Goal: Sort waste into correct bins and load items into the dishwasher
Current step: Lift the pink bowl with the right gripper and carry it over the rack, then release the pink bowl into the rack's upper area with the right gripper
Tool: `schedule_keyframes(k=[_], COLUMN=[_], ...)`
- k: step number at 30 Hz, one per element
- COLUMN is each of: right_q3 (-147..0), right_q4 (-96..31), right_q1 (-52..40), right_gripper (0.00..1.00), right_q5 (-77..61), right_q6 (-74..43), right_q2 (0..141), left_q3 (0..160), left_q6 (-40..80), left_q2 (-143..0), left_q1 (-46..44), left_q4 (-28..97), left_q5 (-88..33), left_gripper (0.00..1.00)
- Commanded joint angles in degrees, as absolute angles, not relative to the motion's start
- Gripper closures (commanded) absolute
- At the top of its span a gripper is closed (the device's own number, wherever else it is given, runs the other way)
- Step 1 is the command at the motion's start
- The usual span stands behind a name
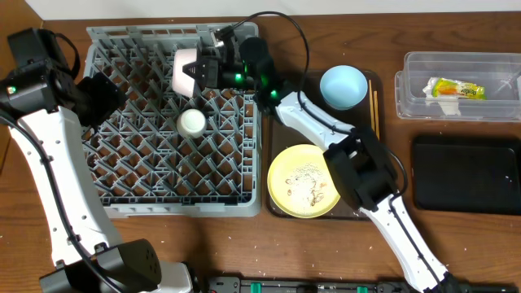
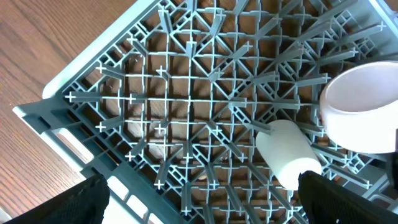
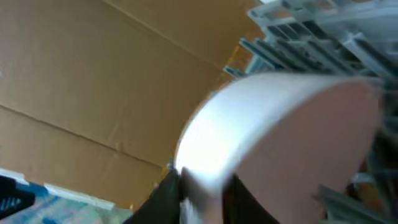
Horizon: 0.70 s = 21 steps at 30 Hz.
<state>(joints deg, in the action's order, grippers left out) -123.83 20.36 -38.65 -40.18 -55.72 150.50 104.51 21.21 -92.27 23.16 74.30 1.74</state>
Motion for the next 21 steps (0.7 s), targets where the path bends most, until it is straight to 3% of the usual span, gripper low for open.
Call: schedule_keyframes(k=[1, 2, 9, 10, 12, 21], right_q3=[-125.1, -125.2, -125.3, -125.3, -125.3, -125.3], right_q4=[13.3, 10.2, -13.8, -16.6, -21.7, -32.3], right_q1=[-36.0, -35.5, -31.8, -31.2, -29.8, -27.4], right_gripper=[0.70, 0.61, 0.54, 0.47, 0.01, 0.01], right_q5=[-40.4, -40.0, -28.3, -26.9, -25.0, -24.1], right_q6=[-50.9, -49.0, -39.2, -38.2, -36.2, -31.7], right_q2=[147.9, 146.5, 134.4, 132.5, 128.7, 120.5], left_q3=[105.0, 105.0, 105.0, 105.0, 105.0, 105.0], left_q6=[21.7, 21.7, 21.7, 21.7, 21.7, 21.7], left_q2=[-92.4, -92.4, -92.4, -92.4, -92.4, -92.4], left_q1=[23.4, 23.4, 23.4, 23.4, 23.4, 23.4], left_q4=[74.3, 74.3, 74.3, 74.3, 74.3, 74.3], left_q5=[2.2, 2.2, 2.2, 2.2, 2.2, 2.2], left_gripper=[0.02, 0.02, 0.02, 0.02, 0.02, 0.02])
